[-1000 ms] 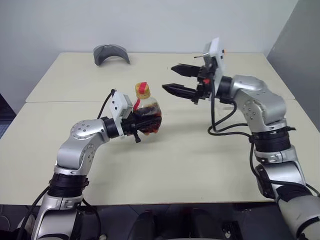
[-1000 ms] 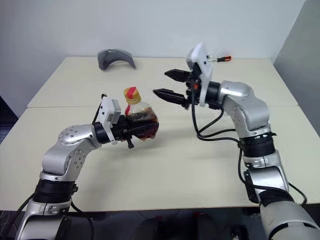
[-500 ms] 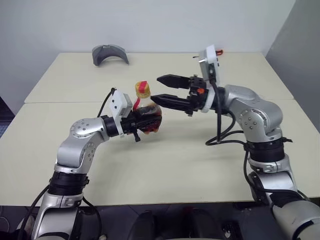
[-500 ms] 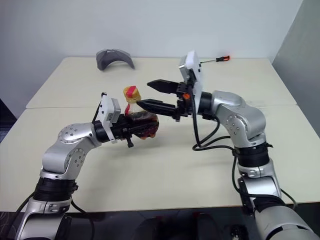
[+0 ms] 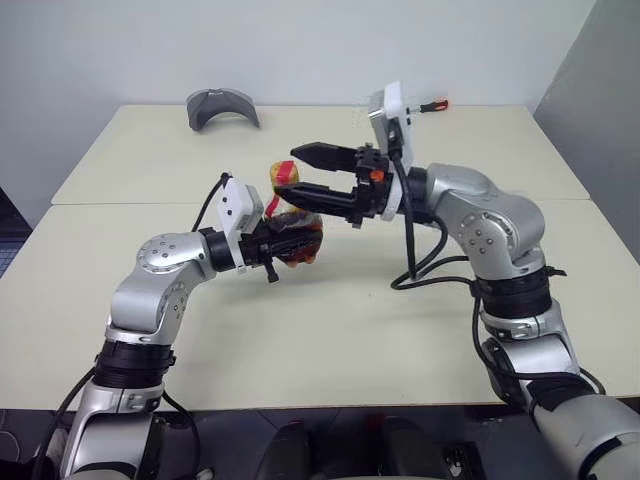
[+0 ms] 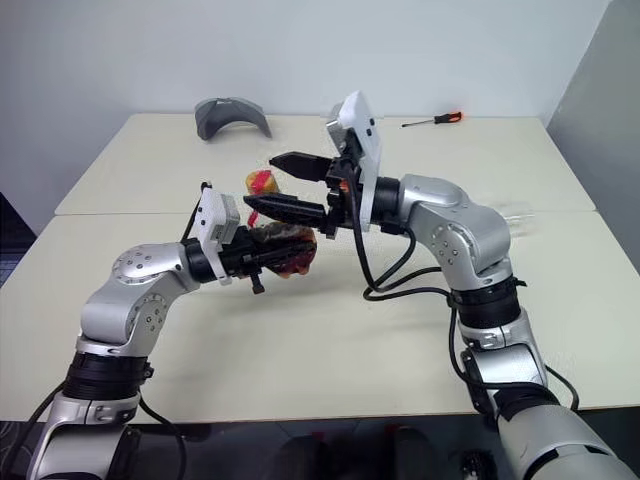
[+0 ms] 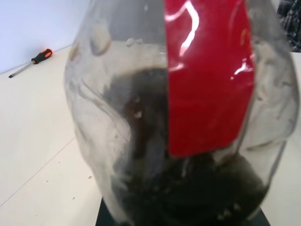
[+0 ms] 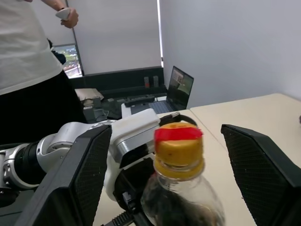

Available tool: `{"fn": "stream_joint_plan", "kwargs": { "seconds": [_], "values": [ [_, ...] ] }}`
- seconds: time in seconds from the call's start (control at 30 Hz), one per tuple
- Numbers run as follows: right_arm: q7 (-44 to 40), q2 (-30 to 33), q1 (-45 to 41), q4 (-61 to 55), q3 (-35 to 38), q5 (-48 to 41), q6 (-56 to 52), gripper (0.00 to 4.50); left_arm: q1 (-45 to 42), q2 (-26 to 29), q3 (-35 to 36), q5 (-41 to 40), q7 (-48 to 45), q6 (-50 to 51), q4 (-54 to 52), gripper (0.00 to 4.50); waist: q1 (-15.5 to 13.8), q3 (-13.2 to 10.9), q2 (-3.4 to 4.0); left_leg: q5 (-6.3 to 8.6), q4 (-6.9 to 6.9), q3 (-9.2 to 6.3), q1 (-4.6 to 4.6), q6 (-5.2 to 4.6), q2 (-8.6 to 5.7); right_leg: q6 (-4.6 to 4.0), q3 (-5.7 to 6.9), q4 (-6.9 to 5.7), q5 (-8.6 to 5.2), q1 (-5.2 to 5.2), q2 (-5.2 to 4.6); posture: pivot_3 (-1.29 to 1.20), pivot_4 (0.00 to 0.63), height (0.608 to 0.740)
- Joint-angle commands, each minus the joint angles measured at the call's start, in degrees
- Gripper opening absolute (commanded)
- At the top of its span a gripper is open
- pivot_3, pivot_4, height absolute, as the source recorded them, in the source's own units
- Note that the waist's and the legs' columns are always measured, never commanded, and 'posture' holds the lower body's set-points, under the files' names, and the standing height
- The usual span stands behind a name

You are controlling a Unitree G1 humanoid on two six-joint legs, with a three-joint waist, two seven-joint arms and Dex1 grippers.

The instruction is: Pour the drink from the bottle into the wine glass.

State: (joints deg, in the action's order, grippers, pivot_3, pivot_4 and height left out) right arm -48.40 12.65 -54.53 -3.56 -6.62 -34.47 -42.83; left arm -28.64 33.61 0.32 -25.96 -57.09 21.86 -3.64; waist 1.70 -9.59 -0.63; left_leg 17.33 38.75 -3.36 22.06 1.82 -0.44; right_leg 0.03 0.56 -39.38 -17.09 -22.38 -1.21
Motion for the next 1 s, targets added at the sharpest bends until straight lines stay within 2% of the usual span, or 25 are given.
{"fn": "stream_joint_plan", "kwargs": {
  "seconds": [0.03,0.67,0.8,0.97,1.0],
  "values": [
    [0.0,-0.6,-1.0,-0.7,0.0,0.1,1.4,3.96,-0.9,0.5,0.9,-0.2,-0.5,-1.4,-1.5,0.69,0.0,0.0,0.0,0.0,0.0,0.0,0.0,0.0,0.0,0.0,0.0,0.0,0.0,0.0,0.0,0.0,0.15,0.74],
    [-0.1,-3.2,-2.9,4.9,-0.5,4.3,5.8,3.96,-0.7,0.0,0.8,-0.2,-0.3,-1.2,-1.7,0.69,0.0,0.0,0.0,-0.01,0.0,0.01,0.0,0.02,0.0,0.0,0.0,-0.01,0.0,-0.01,0.0,0.0,0.15,0.74],
    [-0.1,-3.3,-3.0,5.7,-0.3,4.5,6.3,3.06,-0.7,0.1,0.8,-0.2,-0.1,-1.0,-1.8,0.69,0.0,0.0,0.01,-0.01,0.0,0.01,0.0,0.01,0.0,0.0,0.0,-0.01,0.0,-0.01,0.0,0.0,0.15,0.74],
    [0.1,-3.6,-3.2,6.1,0.0,4.3,6.6,1.29,-0.5,0.1,0.8,-0.2,-0.1,-1.0,-1.9,0.69,0.0,0.0,0.01,-0.01,0.0,0.0,0.0,0.02,0.0,0.0,0.0,-0.01,0.0,-0.01,0.0,0.0,0.15,0.74],
    [0.1,-3.7,-3.2,6.1,0.1,4.2,6.6,1.26,-0.5,0.1,0.8,-0.2,-0.1,-1.0,-1.9,0.69,0.0,0.0,0.01,-0.01,0.0,0.01,0.0,0.02,0.0,0.0,0.0,-0.01,0.0,-0.01,0.0,0.0,0.15,0.74]
  ]
}}
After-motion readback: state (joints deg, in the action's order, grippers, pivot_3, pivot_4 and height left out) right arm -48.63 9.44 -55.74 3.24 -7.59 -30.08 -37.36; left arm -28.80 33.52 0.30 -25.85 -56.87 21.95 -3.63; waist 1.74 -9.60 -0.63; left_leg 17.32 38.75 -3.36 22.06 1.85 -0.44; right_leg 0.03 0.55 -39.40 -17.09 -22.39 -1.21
